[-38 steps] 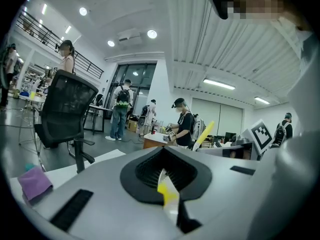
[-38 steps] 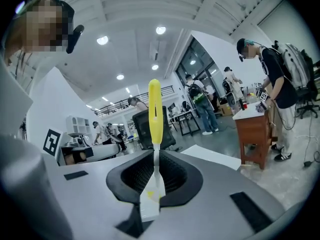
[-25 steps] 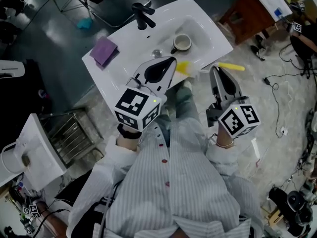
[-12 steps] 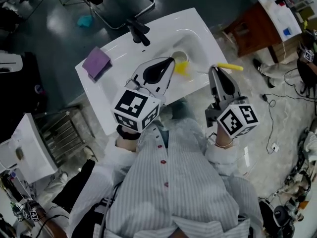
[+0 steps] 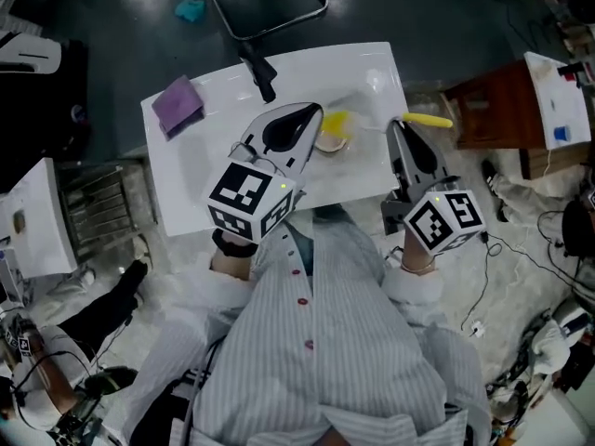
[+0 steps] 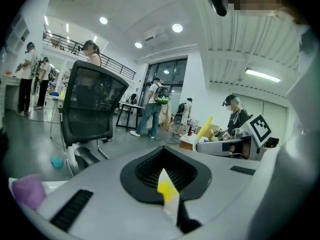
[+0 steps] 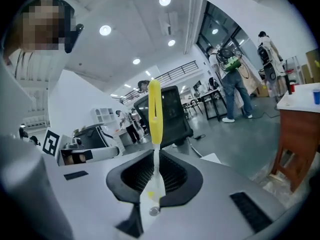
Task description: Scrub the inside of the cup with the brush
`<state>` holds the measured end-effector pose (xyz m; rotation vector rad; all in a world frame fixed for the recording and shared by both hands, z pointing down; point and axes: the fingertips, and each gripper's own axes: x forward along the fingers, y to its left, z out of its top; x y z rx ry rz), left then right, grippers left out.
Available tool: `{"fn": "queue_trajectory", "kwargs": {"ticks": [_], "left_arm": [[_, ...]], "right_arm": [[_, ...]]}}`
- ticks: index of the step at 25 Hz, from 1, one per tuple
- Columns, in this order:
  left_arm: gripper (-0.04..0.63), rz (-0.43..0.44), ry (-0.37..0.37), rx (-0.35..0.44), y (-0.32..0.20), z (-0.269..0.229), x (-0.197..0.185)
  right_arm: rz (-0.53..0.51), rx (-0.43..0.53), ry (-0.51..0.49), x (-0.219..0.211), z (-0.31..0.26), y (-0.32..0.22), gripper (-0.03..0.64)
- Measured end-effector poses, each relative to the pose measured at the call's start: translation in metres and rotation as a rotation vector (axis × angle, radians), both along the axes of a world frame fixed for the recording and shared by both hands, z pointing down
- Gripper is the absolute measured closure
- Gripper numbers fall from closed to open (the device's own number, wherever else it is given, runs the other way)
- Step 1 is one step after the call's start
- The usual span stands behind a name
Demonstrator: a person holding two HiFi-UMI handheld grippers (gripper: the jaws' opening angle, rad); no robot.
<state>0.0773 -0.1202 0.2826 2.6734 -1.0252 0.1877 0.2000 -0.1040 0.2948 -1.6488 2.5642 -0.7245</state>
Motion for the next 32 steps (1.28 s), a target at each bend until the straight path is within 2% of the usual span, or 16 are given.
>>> {"fn": "queue_trajectory", "kwargs": {"ticks": [7, 11, 22, 32], "left_arm": [[0.586, -0.111, -0.065, -0.047, -0.011, 0.026, -0.006], [0.586, -0.13, -0.084, -0.078, -0.015, 0.039, -0.01], [0.586, -0.085, -0.15, -0.133, -0.024, 0.077, -0.006], [0.586, 0.011, -0.281, -0.223, -0.015, 0.155, -0.003]], "right_arm": [[-0.139, -0.035, 0.004, 0.001, 0.014, -0.029, 0.56], [-0.168, -0.047, 0.003, -0.003, 0.02, -0.038, 0.56], [-0.171, -0.103, 0.015, -0.008, 0.041, -0.049, 0.56], [-0.169, -0.14, 0.031, -0.003, 0.069, -0.054, 0.56]]}}
